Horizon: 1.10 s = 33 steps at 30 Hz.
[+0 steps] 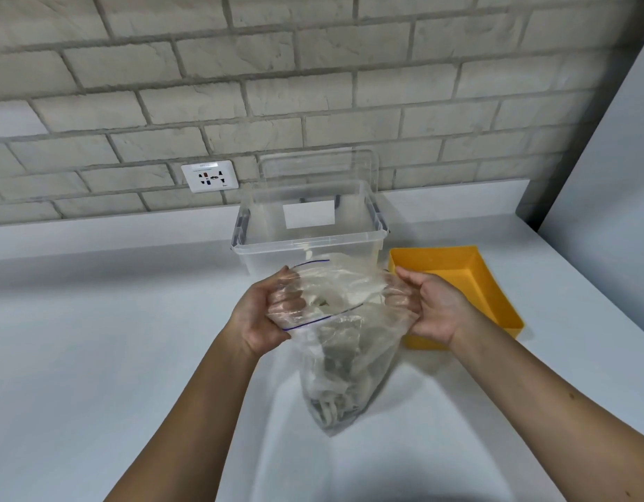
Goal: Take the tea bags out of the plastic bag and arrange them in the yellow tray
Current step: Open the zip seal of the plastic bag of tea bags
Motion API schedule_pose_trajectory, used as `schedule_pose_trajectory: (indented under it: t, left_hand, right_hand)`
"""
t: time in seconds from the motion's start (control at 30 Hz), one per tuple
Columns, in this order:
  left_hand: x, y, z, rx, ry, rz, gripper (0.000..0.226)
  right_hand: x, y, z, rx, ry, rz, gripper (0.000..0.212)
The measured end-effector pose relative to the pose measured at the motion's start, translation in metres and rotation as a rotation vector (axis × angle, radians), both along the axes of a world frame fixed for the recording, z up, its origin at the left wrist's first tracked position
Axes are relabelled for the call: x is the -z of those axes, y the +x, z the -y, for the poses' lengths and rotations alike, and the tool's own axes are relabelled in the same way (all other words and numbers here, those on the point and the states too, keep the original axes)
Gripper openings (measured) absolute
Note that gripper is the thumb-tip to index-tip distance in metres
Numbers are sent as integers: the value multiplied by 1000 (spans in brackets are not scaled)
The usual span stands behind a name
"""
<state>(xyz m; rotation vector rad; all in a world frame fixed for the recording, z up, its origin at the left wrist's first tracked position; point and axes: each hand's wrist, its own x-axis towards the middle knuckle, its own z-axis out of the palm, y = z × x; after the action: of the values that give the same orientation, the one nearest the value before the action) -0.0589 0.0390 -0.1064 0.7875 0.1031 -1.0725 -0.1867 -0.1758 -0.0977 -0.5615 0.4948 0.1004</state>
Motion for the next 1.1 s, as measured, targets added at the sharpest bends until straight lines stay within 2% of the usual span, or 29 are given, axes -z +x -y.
schedule_pose_trajectory:
  t: [0.1, 0.13, 0.17, 0.23, 0.3, 0.37, 0.43, 0.5, 0.53, 0.6, 0.7, 0.8, 0.87, 0.93, 1.03, 1.1]
  left_hand:
    - [-6, -6, 11, 85, -100, -104, 31]
    - [-10, -8, 14, 106, -137, -123, 27]
    - [-9, -7, 15, 124, -144, -106, 23]
    - [-7, -4, 13, 151, -17, 20, 18]
    - [-3, -1, 9, 149, 280, 259, 16]
    - [-5, -5, 8, 69, 610, 557, 21]
    - [-17, -14, 15, -152, 685, 853, 17]
    - [-39, -24, 22, -269, 587, 1233, 19]
    - [-49, -28, 25, -245, 555, 1420, 23]
    - [-58, -31, 32, -50, 579, 1706, 31]
    - [-53, -31, 39, 281, 813, 1904, 41]
    - [-45, -29, 42, 286, 886, 1854, 38]
    - [-42, -26, 43, 210, 866, 1722, 39]
    - [-44, -24, 44, 91, 791, 1412, 38]
    - [-50, -22, 42, -34, 539, 824, 37]
    - [-52, -20, 40, -99, 355, 568, 40]
  right_hand:
    - [1, -1, -4, -136, -379, -36, 51]
    - [0, -1, -7, -196, -486, -37, 55]
    - [-3, -1, -10, -245, -540, -30, 49]
    - [-5, 0, -10, -238, -452, -46, 30]
    - [-3, 0, -3, -163, -350, -63, 25]
    - [-1, 0, -1, -131, -361, -84, 29]
    - [-1, 0, -3, -154, -376, -79, 32]
    - [-1, 3, -6, -173, -399, -76, 33]
    - [-1, 5, -7, -174, -395, -61, 33]
    - [-3, 8, -9, -164, -352, -21, 32]
    - [-4, 10, -5, -160, -291, -16, 32]
    - [-9, 6, 1, -212, -317, -14, 31]
    - [-18, 1, 1, -243, -501, -40, 22]
    - [-27, -2, -1, -281, -812, -67, 22]
    - [-38, -3, -5, -357, -1315, -107, 36]
    - [-41, -1, -8, -370, -1505, -123, 38]
